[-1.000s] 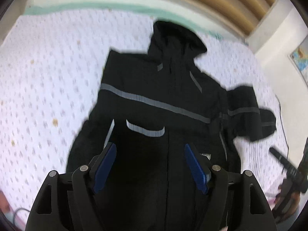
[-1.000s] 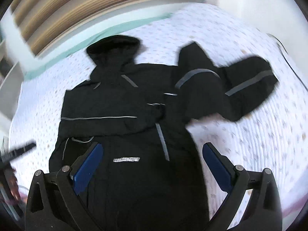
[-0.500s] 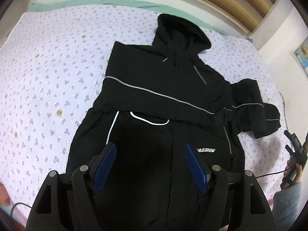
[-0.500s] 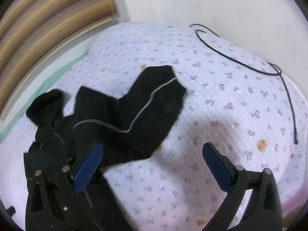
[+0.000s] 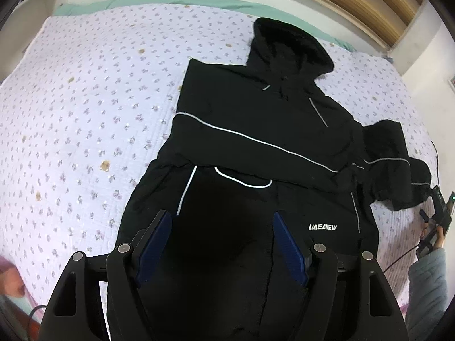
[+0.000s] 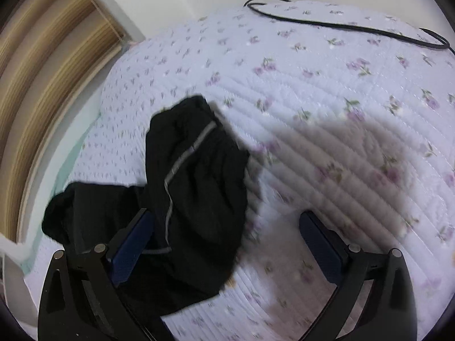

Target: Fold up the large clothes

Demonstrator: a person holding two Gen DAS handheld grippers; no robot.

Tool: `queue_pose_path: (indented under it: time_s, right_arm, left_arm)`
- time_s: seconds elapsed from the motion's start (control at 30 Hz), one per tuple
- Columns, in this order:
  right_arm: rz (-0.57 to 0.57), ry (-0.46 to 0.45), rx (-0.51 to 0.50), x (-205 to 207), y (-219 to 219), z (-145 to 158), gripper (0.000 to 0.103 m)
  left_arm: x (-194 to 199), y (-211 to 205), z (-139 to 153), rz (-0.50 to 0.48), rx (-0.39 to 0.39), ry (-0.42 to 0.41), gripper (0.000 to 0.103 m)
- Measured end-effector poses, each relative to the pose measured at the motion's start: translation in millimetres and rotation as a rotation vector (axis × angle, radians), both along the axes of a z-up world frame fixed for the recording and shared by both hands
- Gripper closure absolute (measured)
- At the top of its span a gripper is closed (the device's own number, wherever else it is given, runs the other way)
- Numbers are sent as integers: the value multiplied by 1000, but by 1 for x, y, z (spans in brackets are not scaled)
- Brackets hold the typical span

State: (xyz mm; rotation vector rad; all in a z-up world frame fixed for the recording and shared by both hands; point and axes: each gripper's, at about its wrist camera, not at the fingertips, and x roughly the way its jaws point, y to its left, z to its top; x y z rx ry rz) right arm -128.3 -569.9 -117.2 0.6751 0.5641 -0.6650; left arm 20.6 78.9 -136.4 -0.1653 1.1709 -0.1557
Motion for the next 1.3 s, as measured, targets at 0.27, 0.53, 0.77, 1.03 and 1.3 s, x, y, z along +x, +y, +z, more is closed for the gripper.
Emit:
queue_pose_path:
  time_s: [0.27,0.53,0.77,1.03,1.3]
  right_arm:
    - [61,-34,-35,7,0,35,78]
    - [18,-187,-218,-54,2,130,82]
    - [-20,-113,-276,-70,7,136,82]
    - [244,-148,-464,-21,86,141,82]
    - [530,-6,-449,67,155,76,82]
  left_arm:
    - [0,2,-1,15,0,4,28]
    - [2,7,-6,39,-26,23,28]
    - [0,-1,-6,5,-28,22,28]
    - [1,-1,-11,2,-31,37,28]
    - [5,-3,-22,13,-61,74,28]
